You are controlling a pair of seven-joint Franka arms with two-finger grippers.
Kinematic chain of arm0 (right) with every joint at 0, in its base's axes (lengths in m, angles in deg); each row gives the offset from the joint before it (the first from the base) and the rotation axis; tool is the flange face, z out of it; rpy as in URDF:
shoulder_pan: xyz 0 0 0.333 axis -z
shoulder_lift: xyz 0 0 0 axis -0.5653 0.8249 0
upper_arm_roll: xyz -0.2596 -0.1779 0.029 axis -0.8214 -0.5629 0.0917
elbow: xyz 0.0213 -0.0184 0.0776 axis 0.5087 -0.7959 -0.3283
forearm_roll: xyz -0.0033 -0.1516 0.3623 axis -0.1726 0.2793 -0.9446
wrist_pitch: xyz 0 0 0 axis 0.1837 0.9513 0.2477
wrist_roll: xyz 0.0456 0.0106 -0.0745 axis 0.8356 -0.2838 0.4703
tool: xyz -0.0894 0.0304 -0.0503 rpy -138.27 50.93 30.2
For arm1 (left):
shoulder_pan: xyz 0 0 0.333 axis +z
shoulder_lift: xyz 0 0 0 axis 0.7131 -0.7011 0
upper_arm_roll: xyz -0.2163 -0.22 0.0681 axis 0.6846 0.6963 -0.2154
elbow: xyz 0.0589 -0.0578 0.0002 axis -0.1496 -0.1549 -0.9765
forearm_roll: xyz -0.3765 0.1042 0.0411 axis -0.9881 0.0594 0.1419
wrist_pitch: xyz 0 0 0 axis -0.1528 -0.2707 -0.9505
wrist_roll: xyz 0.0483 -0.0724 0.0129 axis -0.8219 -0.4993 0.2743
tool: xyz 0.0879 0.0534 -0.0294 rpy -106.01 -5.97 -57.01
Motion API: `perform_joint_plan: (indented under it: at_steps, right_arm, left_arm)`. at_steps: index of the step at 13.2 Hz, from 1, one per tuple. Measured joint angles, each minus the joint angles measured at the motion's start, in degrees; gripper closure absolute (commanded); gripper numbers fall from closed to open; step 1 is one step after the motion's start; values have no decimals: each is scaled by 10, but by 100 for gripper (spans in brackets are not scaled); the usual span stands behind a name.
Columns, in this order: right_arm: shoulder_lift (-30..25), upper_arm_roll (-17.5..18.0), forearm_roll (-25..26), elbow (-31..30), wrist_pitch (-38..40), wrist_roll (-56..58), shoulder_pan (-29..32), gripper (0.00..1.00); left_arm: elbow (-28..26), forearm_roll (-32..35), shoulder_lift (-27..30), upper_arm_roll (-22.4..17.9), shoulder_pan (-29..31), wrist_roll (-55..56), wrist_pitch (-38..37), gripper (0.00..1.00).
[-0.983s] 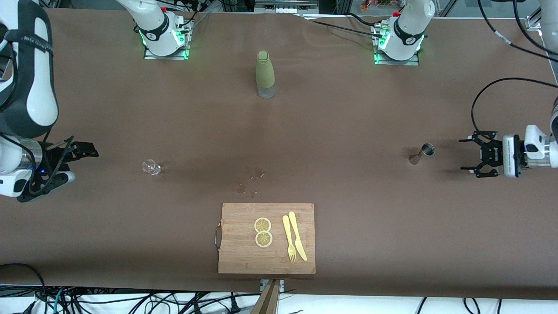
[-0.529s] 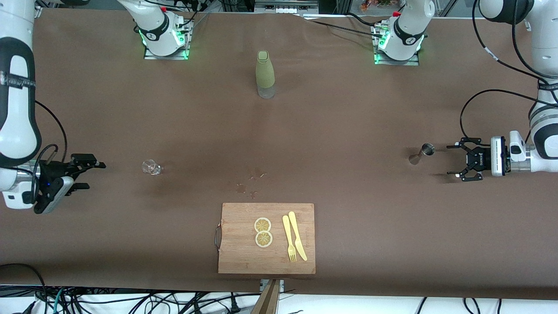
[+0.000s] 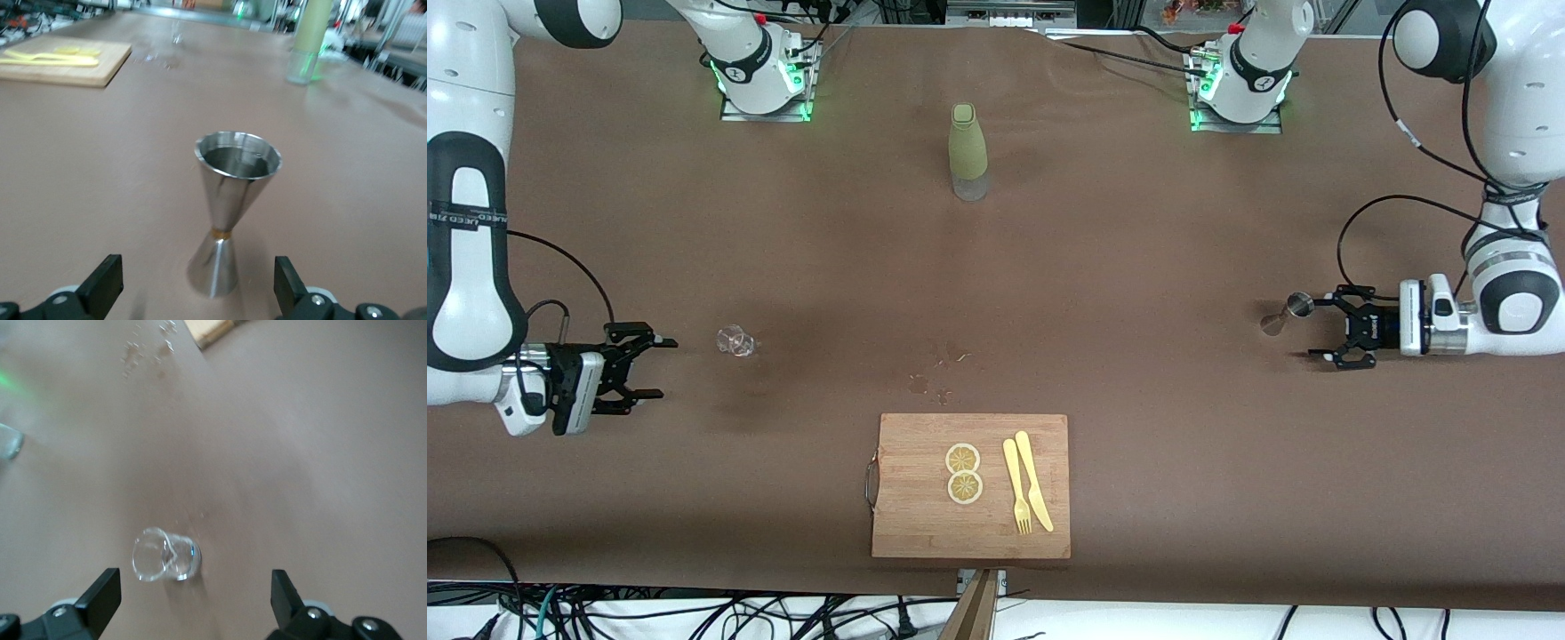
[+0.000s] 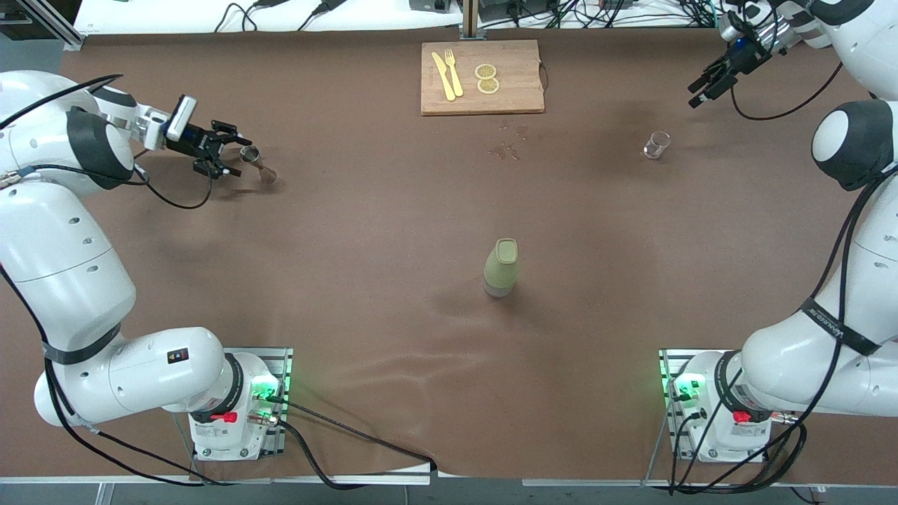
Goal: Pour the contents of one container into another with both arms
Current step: 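Move the right gripper toward the glass beaker while the left gripper approaches the jigger, then grasp the glass beaker with the right gripper while the left gripper grasps the jigger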
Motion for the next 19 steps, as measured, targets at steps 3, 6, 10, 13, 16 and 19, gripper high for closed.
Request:
perform_joint_plan:
  at_steps: [3, 6, 10, 13, 16, 19]
  right_arm:
    - [14, -10, -42, -30, 0, 84, 11, 0]
    - [27, -17, -62, -48, 0, 145, 19, 0]
    - [34, -17, -103, -66, 7, 248, 17, 0]
    - [49, -17, -141, -79, 35, 329, 17, 0]
    - [61, -23, -166, -93, 53, 387, 18, 0]
    - [69, -31, -181, -99, 61, 425, 18, 0]
  left_arm:
    - [4, -26, -32, 0, 0, -29, -38, 0]
    - [8, -30, -37, -1, 0, -40, -53, 2]
    - [11, -65, -38, -6, 0, -87, -55, 23]
    - [11, -67, -42, -6, 0, -96, -55, 41]
    - [11, -67, -43, -6, 0, -97, -56, 50]
    - [11, -67, -43, -7, 0, -98, -61, 53]
